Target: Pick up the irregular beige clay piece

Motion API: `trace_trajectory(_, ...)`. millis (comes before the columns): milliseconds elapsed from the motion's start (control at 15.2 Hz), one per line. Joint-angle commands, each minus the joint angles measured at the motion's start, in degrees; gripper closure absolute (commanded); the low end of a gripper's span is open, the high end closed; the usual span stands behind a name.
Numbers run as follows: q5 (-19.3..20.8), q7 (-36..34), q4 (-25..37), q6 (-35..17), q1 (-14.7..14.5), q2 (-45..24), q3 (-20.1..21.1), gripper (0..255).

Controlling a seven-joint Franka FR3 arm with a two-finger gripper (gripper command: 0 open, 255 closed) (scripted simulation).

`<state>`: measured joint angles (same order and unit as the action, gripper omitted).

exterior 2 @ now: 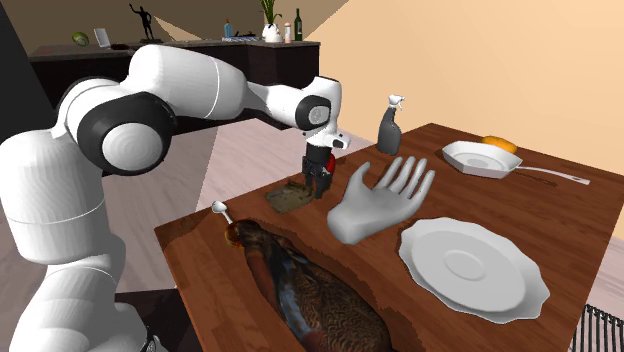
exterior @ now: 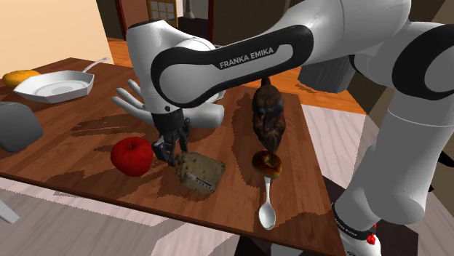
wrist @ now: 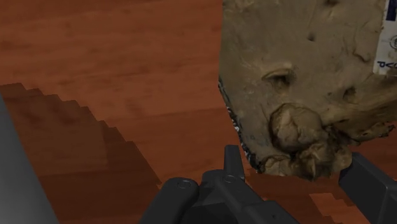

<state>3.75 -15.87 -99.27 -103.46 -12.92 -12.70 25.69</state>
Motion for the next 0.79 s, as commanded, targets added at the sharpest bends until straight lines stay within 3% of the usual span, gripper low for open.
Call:
trace_trajectory(0, -0.2, 0.1, 0.9, 1.3, 0.0, 0.4, 0.0, 255)
trace_trajectory(726, -0.6, 0.2, 8.5, 9.5, -0.1, 1.1, 0.3, 255)
